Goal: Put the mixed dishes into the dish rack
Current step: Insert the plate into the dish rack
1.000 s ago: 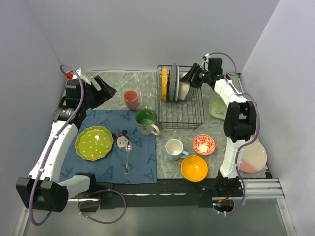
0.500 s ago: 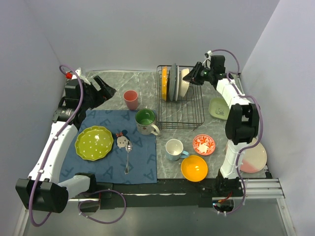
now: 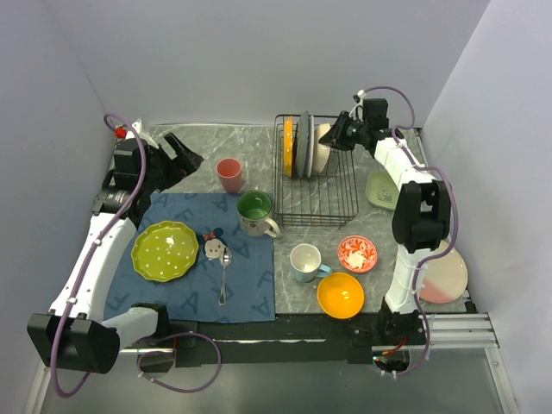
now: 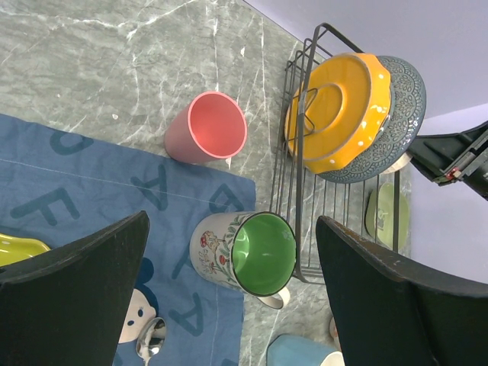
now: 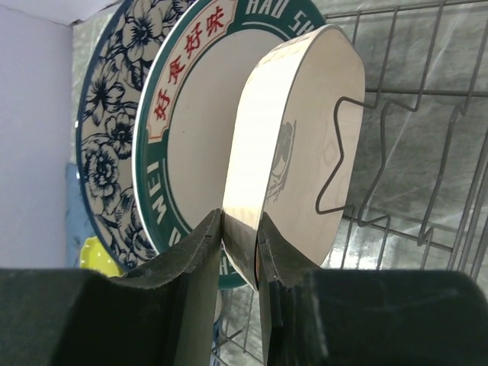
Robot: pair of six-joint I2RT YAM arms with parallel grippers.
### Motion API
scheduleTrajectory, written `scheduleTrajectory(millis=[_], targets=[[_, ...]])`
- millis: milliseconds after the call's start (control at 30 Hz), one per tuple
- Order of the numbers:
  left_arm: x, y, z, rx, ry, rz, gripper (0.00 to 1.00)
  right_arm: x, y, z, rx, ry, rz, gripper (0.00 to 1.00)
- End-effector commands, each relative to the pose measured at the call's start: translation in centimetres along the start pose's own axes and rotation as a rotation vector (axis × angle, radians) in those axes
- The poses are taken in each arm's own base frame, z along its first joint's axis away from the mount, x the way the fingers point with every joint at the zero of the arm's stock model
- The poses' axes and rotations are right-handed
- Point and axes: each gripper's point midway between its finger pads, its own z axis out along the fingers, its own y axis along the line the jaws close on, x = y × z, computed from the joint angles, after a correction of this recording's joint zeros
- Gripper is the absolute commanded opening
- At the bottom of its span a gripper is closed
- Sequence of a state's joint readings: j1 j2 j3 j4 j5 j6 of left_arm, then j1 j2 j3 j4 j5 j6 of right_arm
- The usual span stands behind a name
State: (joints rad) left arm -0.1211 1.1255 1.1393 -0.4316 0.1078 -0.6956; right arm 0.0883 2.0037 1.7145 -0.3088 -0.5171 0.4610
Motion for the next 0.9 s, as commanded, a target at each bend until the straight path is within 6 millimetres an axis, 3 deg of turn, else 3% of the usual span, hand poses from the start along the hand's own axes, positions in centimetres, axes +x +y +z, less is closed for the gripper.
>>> scheduleTrajectory(millis=[0, 333, 500, 600, 867], targets=[[-1.8, -1.4, -0.8, 0.040, -0.055, 0.006, 0.97, 0.3, -3.1, 1.4, 0.134, 0.000, -0.067, 0.30], [-1.8, -1.3, -0.9, 0.038, -0.057, 0.004, 0.97, 0.9, -4.0, 2.3, 0.177, 0.021, -0.069, 0.48], [-1.8, -1.3, -0.9, 0.040, -0.055, 0.004, 0.97, 0.4, -2.9, 1.1, 0.161, -0.001, -0.074, 0.71], [-1.6, -1.3, -0.8, 0.041, -0.052, 0.003, 0.97, -0.1, -2.4, 0.2, 0.165, -0.020, -0.076, 0.77], [-1.6, -1.2, -1.1, 0.039, -0.054, 0.007, 0.97, -1.1, -1.1, -1.8, 0.156, -0.067, -0.071, 0.77]])
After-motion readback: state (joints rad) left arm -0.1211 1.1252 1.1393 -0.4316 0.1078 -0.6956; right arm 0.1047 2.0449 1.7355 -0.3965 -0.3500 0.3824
